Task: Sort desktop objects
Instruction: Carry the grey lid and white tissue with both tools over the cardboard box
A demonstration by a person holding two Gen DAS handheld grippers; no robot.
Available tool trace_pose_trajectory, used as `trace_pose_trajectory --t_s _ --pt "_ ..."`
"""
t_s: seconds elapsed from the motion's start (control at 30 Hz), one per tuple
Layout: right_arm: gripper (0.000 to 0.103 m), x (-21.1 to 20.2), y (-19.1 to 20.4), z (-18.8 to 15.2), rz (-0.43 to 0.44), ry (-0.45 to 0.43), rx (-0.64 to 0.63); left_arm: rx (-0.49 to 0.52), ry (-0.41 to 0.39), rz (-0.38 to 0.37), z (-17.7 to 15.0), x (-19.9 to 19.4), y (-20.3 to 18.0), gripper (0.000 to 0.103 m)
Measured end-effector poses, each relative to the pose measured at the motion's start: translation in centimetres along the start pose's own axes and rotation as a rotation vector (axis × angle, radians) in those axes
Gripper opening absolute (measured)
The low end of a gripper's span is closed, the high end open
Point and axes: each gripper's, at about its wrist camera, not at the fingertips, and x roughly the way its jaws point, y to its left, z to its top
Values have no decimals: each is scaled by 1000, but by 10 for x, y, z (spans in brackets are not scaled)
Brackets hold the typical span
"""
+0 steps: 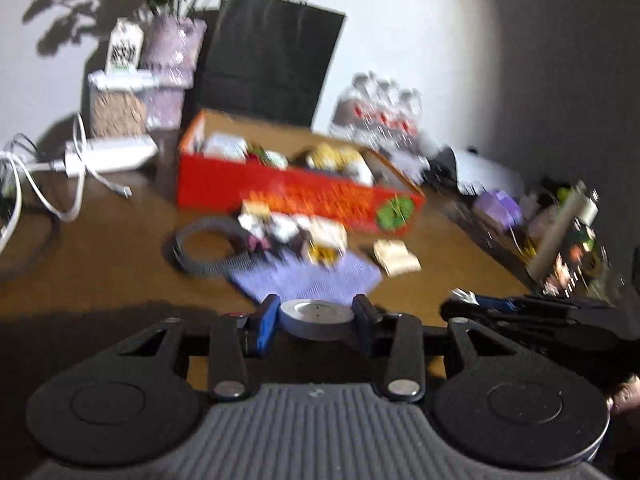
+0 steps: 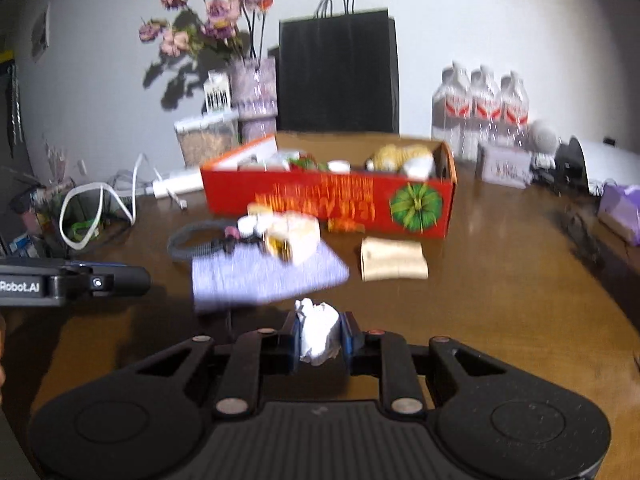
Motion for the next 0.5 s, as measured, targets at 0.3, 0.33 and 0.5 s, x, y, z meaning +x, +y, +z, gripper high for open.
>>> trace_pose_trajectory --t_s 0.3,0.33,0.5 --pt "19 -5 -8 -4 -22 -5 25 36 13 -33 2 4 -10 40" --pt "19 -5 -10 -1 -23 -10 27 42 7 -34 5 6 -11 40" --pt "19 2 -23 30 -74 -67 9 84 -30 -54 40 19 -11 40"
